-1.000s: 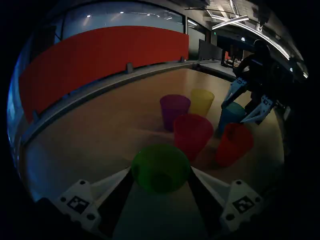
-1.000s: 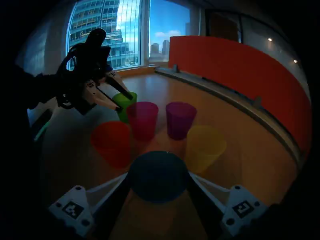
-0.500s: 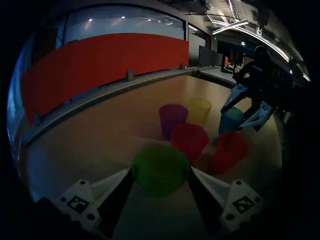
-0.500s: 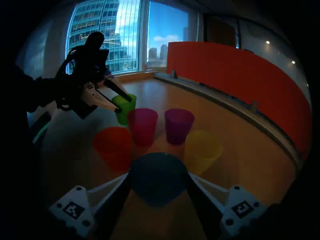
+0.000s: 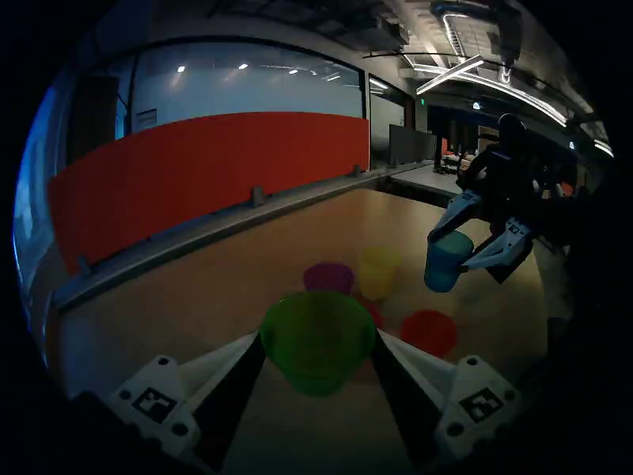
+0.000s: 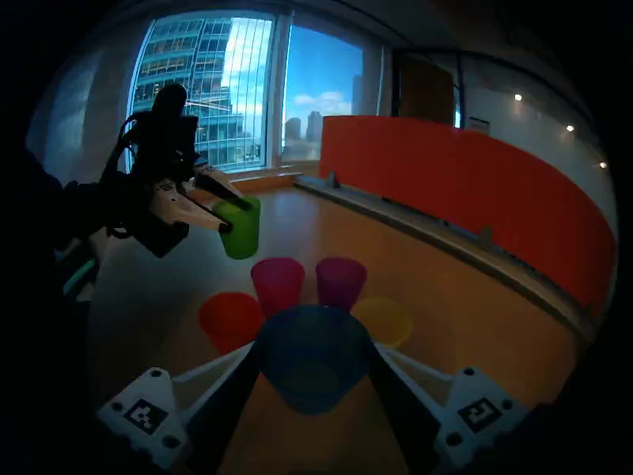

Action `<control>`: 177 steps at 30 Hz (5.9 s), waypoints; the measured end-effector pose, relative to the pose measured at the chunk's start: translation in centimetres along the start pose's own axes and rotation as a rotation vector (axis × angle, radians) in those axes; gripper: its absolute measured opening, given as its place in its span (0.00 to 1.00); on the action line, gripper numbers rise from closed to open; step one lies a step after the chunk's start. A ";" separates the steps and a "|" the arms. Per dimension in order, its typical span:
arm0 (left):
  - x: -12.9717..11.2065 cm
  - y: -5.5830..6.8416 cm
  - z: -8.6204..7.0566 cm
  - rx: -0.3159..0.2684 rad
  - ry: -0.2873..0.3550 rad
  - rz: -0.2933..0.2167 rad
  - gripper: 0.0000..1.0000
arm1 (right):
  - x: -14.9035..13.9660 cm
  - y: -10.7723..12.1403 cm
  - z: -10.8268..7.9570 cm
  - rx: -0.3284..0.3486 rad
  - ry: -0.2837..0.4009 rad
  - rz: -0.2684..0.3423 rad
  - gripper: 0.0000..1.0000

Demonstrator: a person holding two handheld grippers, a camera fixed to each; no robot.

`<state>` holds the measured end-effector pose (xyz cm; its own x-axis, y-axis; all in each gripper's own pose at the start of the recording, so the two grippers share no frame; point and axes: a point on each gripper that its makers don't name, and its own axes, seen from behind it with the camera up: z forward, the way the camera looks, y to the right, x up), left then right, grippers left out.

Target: Pour water

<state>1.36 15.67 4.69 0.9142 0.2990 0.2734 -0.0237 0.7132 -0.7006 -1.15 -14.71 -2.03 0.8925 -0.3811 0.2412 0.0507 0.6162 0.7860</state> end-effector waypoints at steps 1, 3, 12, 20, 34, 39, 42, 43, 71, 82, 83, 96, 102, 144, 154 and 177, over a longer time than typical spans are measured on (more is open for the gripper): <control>0.4 0.0 -0.2 0.004 0.011 0.001 0.88 | 0.4 0.1 -0.2 -0.004 0.011 0.001 0.92; 1.1 0.1 -0.5 0.010 0.029 0.002 0.88 | 1.2 0.2 -0.6 -0.011 0.030 0.003 0.92; 3.9 0.7 -1.6 0.024 0.111 0.004 0.88 | 4.6 0.6 -2.1 -0.036 0.115 0.003 0.92; 6.4 1.6 -2.6 0.028 0.191 0.004 0.88 | 7.0 0.7 -2.7 -0.045 0.177 -0.003 0.92; 8.7 2.9 -3.7 0.014 0.283 -0.015 0.89 | 9.9 0.9 -3.1 -0.047 0.241 -0.005 0.92; 8.9 3.2 -3.8 0.006 0.293 -0.015 0.88 | 10.4 0.9 -3.3 -0.047 0.248 -0.016 0.91; 8.9 3.6 -3.8 0.003 0.298 -0.012 0.88 | 10.9 0.9 -3.4 -0.047 0.255 -0.020 0.92; 8.9 3.7 -3.8 0.001 0.298 -0.011 0.88 | 11.1 0.9 -3.4 -0.047 0.257 -0.022 0.92; 8.8 6.7 -4.4 -0.032 0.305 -0.004 0.88 | 18.6 1.0 -4.0 -0.054 0.323 -0.221 0.92; 9.0 7.3 -4.3 -0.042 0.308 -0.002 0.88 | 21.1 1.0 -3.6 -0.072 0.342 -0.357 0.91; 9.0 7.3 -4.3 -0.043 0.309 -0.002 0.88 | 21.2 1.0 -3.5 -0.075 0.343 -0.371 0.91; 8.9 7.8 -3.8 -0.059 0.300 0.006 0.88 | 23.4 1.6 -3.3 -0.111 0.352 -0.513 0.91; 8.8 7.9 -3.6 -0.061 0.295 0.009 0.88 | 24.5 2.2 -3.1 -0.129 0.354 -0.582 0.91; 9.9 9.2 -3.4 -0.099 0.313 0.018 0.88 | 31.1 1.2 -0.8 -0.194 0.359 -1.030 0.91; 10.0 9.5 -3.4 -0.104 0.313 0.023 0.88 | 31.7 1.2 -0.7 -0.218 0.361 -1.087 0.91; 10.2 9.6 -3.4 -0.107 0.317 0.023 0.88 | 33.4 1.7 -1.3 -0.265 0.374 -1.187 0.91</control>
<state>11.82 23.41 -1.48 0.9946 0.0908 0.0498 -0.0190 0.6327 -0.7742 29.34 -25.53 6.65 0.3067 -0.6008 -0.7383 0.9512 0.1658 0.2602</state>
